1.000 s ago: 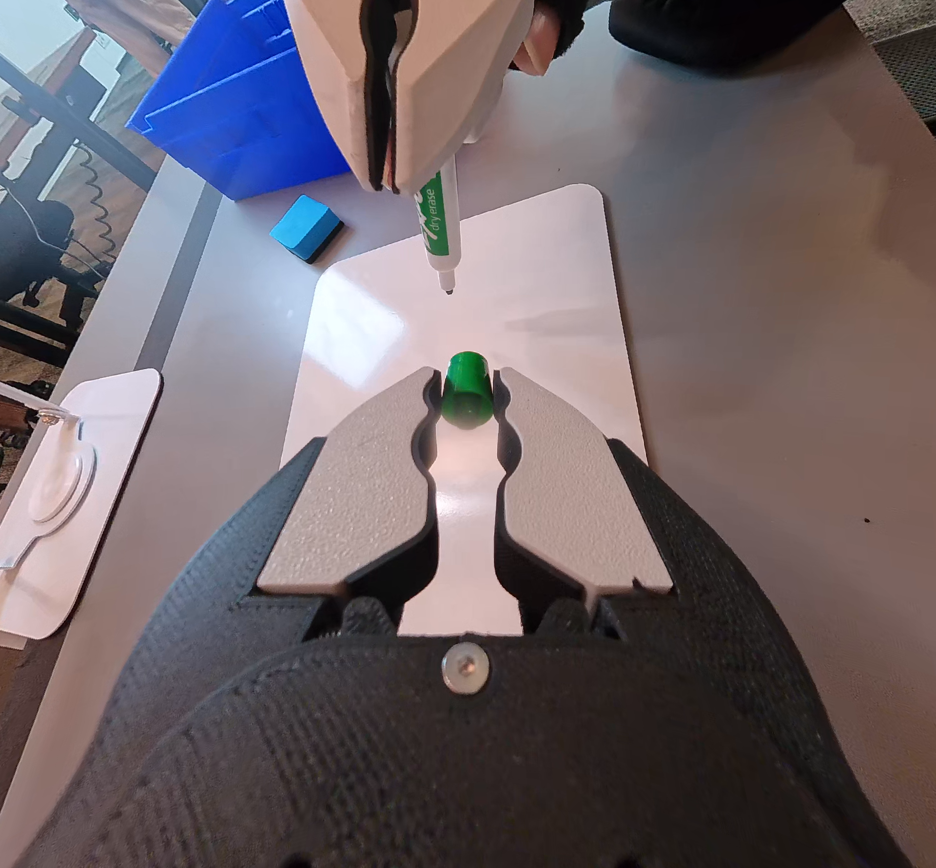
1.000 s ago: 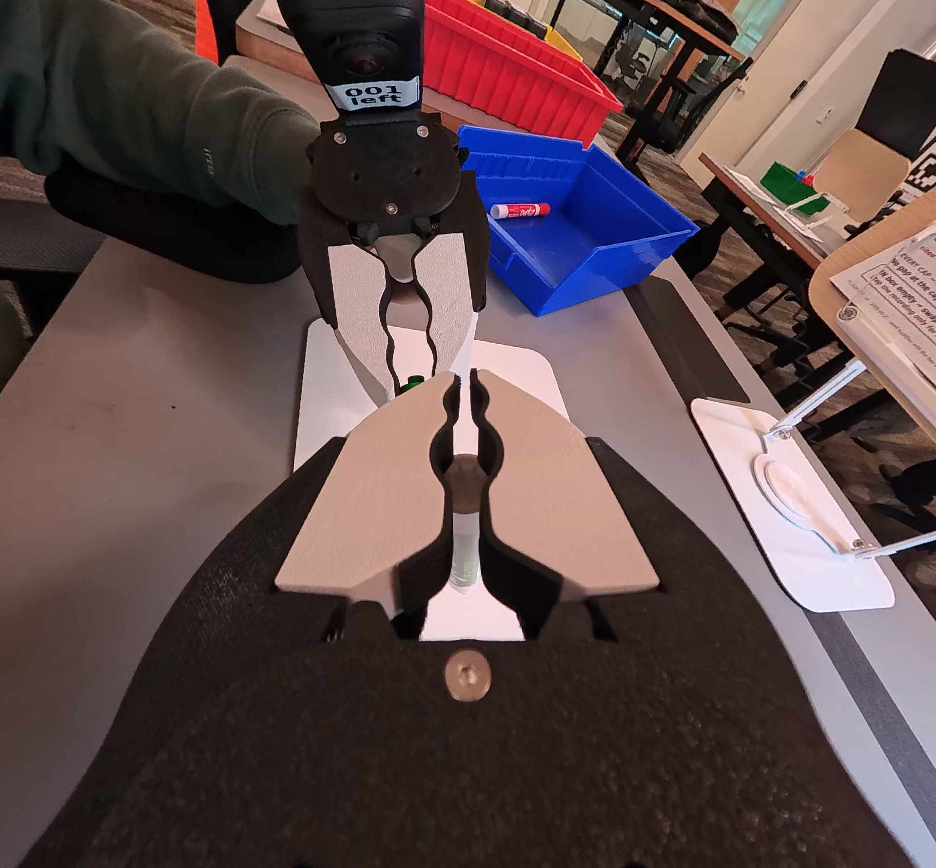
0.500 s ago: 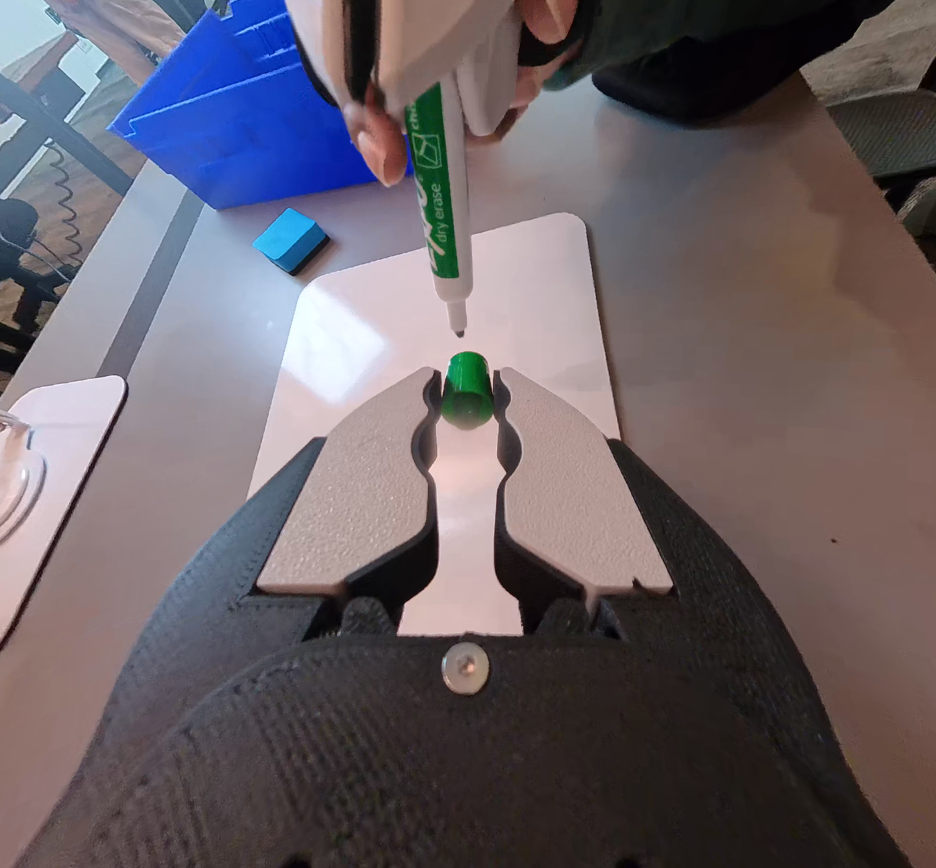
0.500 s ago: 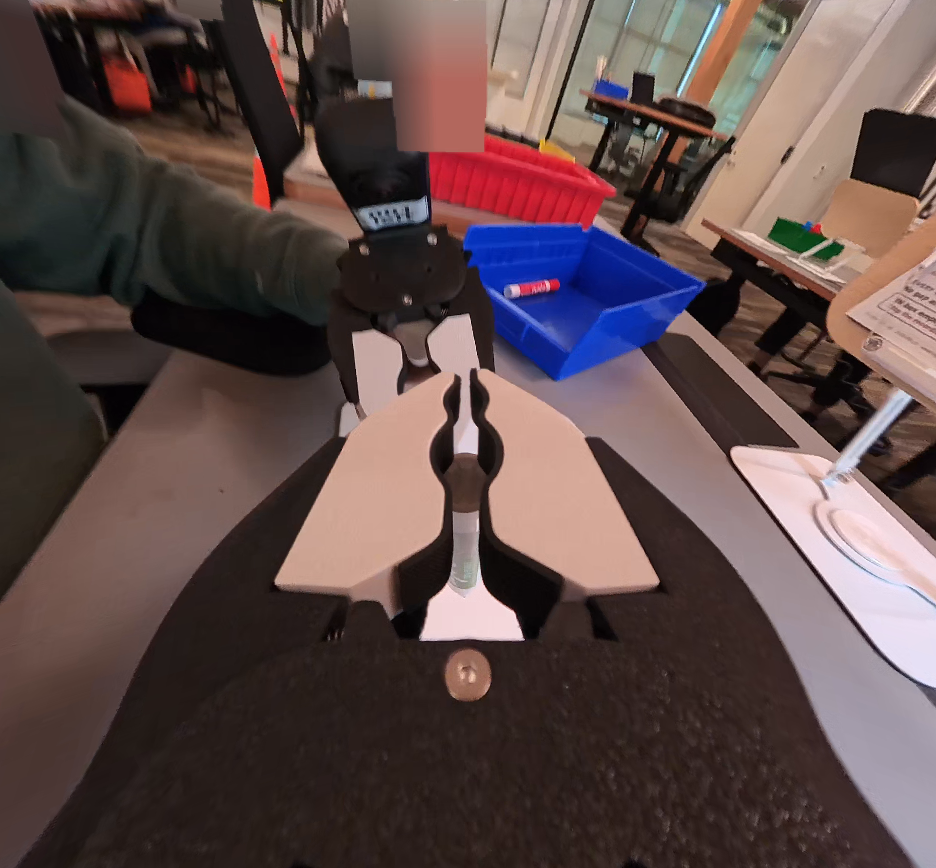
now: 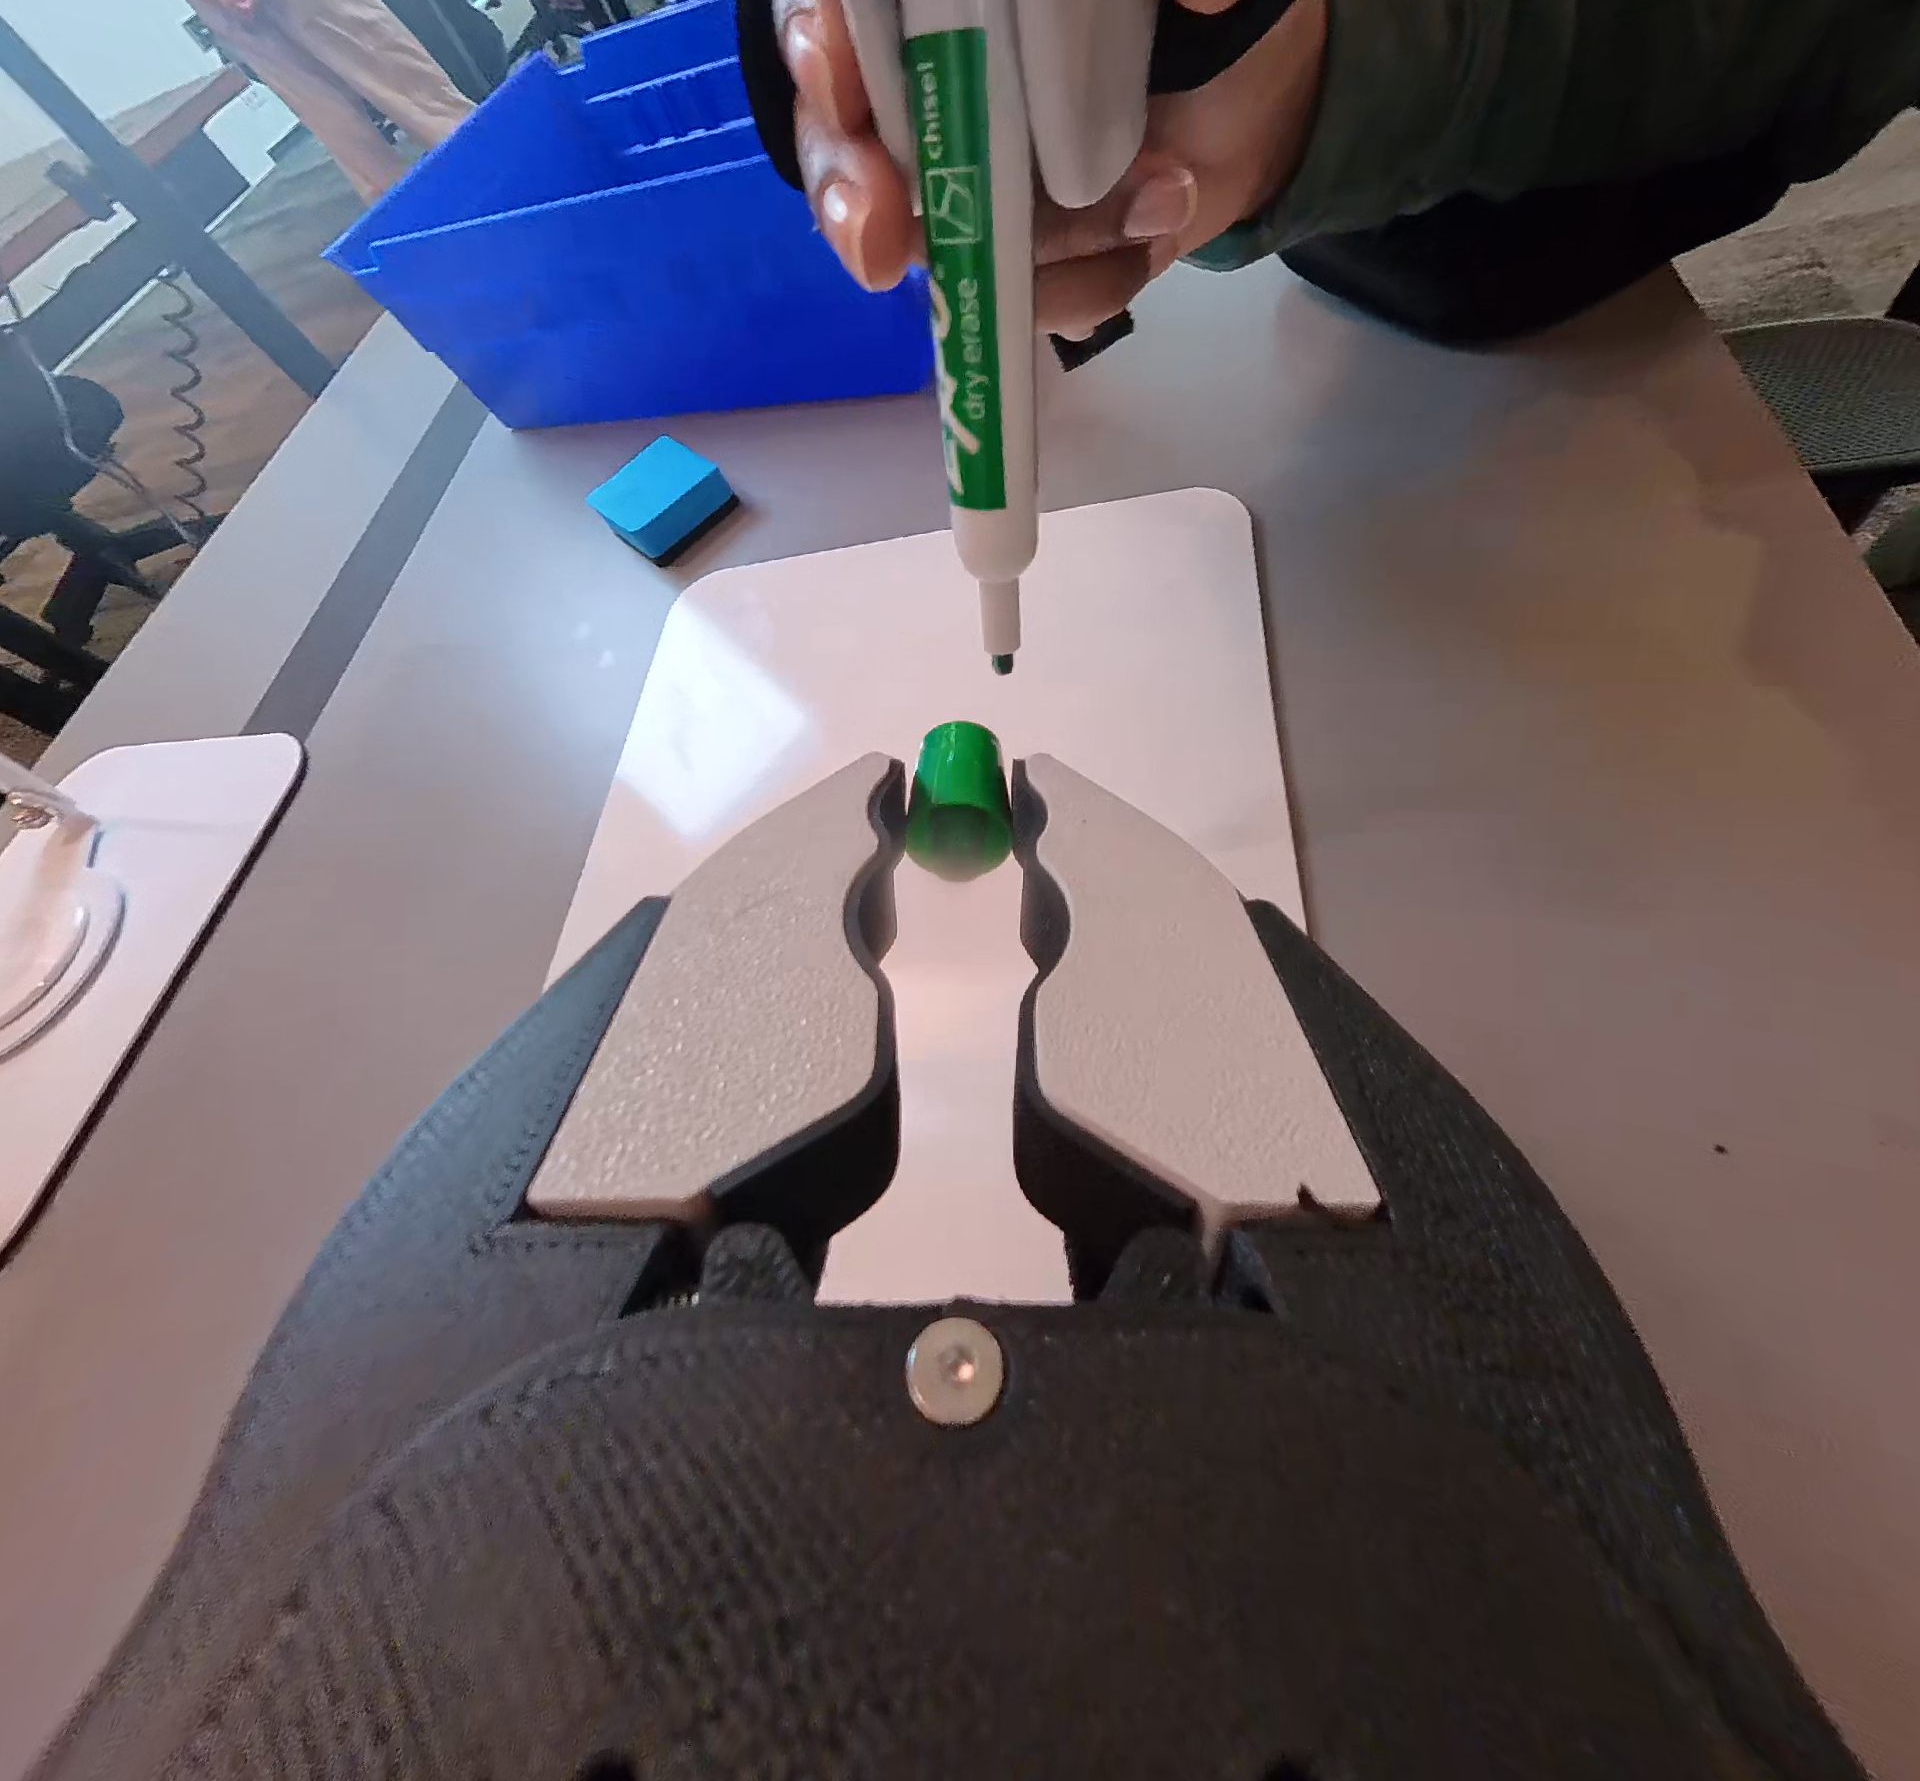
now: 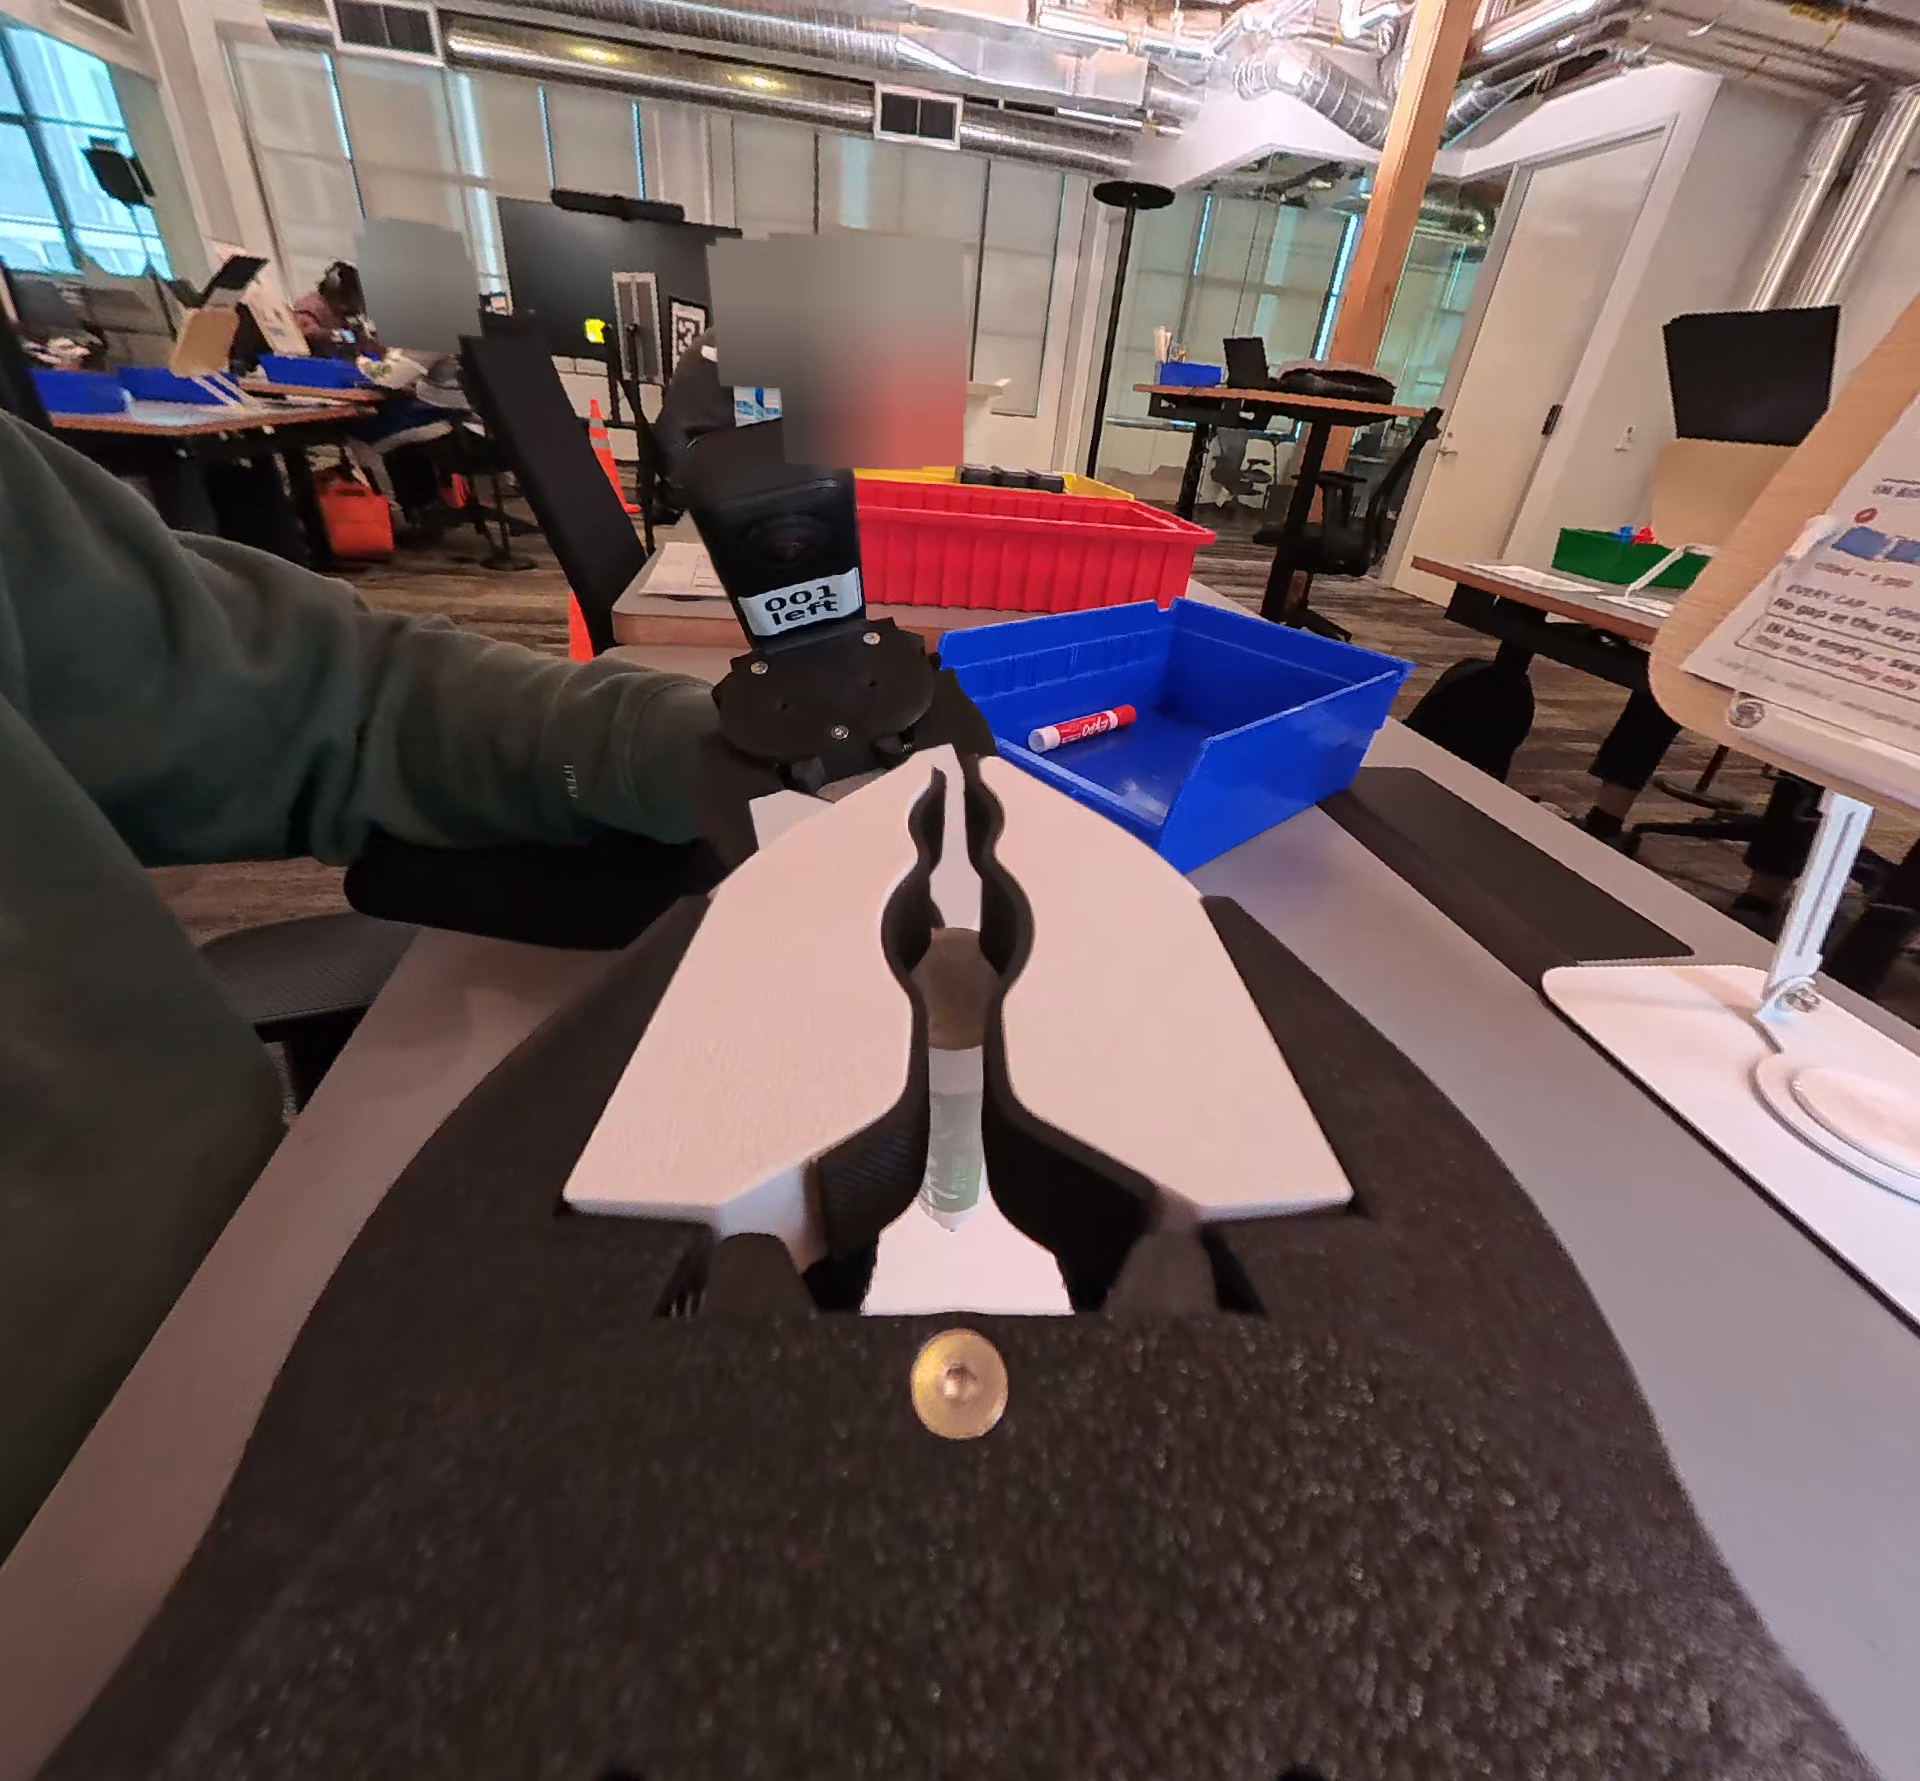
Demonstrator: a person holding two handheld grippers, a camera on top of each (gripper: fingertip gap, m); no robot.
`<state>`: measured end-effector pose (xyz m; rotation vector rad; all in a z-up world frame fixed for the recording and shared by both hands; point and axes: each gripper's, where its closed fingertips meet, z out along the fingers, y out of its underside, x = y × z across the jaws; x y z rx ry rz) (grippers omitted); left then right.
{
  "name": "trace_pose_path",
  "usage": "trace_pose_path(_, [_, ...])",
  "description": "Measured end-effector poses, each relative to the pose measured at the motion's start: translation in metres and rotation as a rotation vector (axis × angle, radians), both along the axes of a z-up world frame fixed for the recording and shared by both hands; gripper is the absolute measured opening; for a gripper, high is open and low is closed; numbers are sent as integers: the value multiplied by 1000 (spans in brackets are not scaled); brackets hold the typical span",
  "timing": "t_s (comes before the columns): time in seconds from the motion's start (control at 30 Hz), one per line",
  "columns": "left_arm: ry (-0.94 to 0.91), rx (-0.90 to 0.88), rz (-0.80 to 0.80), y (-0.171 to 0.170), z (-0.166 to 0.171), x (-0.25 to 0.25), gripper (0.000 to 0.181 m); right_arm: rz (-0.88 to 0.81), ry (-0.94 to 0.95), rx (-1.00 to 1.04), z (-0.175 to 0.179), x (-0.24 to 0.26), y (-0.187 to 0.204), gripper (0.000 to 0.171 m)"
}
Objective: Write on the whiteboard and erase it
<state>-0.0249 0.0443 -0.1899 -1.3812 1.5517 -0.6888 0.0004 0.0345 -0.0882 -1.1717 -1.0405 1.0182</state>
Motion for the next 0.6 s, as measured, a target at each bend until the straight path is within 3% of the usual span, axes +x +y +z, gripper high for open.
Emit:
trace_pose_path(0.37, [-104,-111,-28,-1,1,3,19,-7,216,-120,16,21,17,3])
trace_pose_path(0.6, [-384,-298,-91,-15,34,18,19,69,451,-227,47,37,12,3])
